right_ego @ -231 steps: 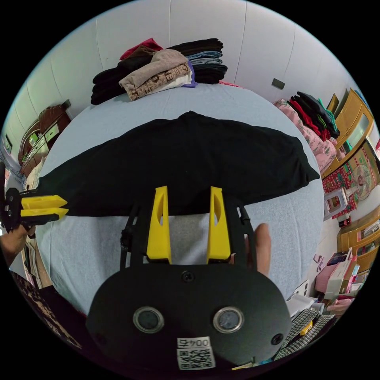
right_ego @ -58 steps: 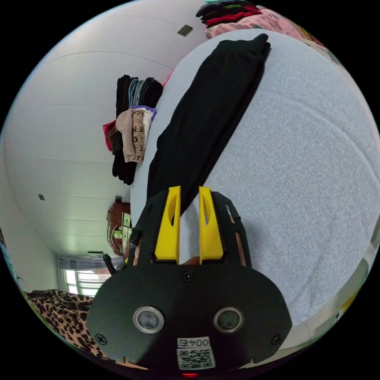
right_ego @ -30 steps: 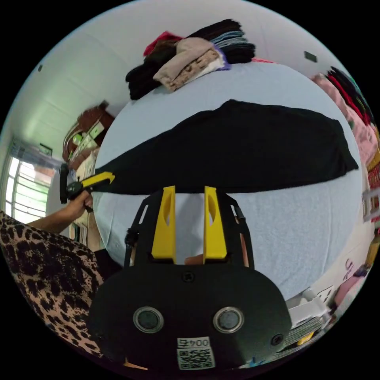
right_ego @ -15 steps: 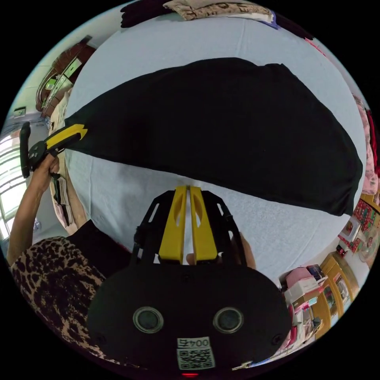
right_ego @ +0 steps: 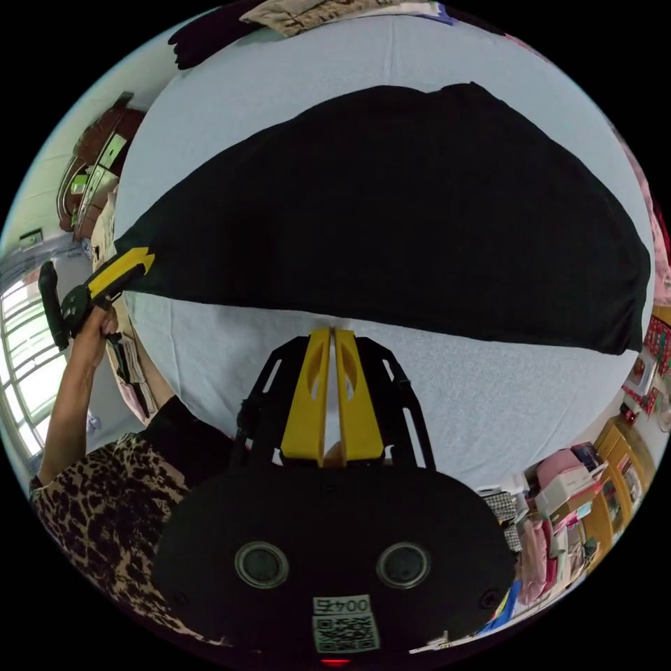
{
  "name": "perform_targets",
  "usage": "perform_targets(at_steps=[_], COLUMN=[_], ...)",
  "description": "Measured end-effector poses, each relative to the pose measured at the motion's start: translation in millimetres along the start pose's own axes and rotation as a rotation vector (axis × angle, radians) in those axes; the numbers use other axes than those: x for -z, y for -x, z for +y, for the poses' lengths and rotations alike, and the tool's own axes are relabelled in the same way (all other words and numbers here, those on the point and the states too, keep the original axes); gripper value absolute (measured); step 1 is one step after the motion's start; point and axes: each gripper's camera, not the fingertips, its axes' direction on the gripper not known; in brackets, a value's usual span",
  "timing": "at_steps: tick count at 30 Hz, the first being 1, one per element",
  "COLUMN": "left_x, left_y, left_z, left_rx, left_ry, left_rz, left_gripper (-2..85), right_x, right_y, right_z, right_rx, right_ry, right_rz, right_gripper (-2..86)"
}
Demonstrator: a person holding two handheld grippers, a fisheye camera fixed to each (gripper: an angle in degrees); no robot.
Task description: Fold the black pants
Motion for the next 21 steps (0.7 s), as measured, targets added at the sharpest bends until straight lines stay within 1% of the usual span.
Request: perform_targets(at_steps=[6, 9, 11, 13, 17, 21], left_x=[3, 7, 16, 26, 43, 43], left_y=[44, 76, 113, 143, 217, 273], left_z=[6, 11, 18, 25, 51, 70], left_rx=[-0.068, -0.130, -0.139, -0.153, -0.149, -0.081], left_ry=[-0.040, -0.065, -0.106, -0.141, -0.179, -0.160], left_rz=[0.069, 0.185, 0.321, 0.363, 0.371, 0.362], left_gripper=[6.7, 5.0, 5.3, 6.1, 6.6, 6.6], right_x=[2, 1, 1, 1, -2, -5], right_y=[17, 32, 51, 69, 106, 128], right_z=[-14, -14, -13, -15, -19, -13], right_rx=[-0.088, -0.158, -0.212, -0.247, -0.293, -0.337], right_ry=[0.022, 0.004, -0.012, -0.007, 0.005, -0.011], right_rz=[-0.087, -0.103, -0.065, -0.018, 0.062, 0.056], right_gripper=[-1.0, -0.9, -0.7, -0.4, 0.7, 1.2])
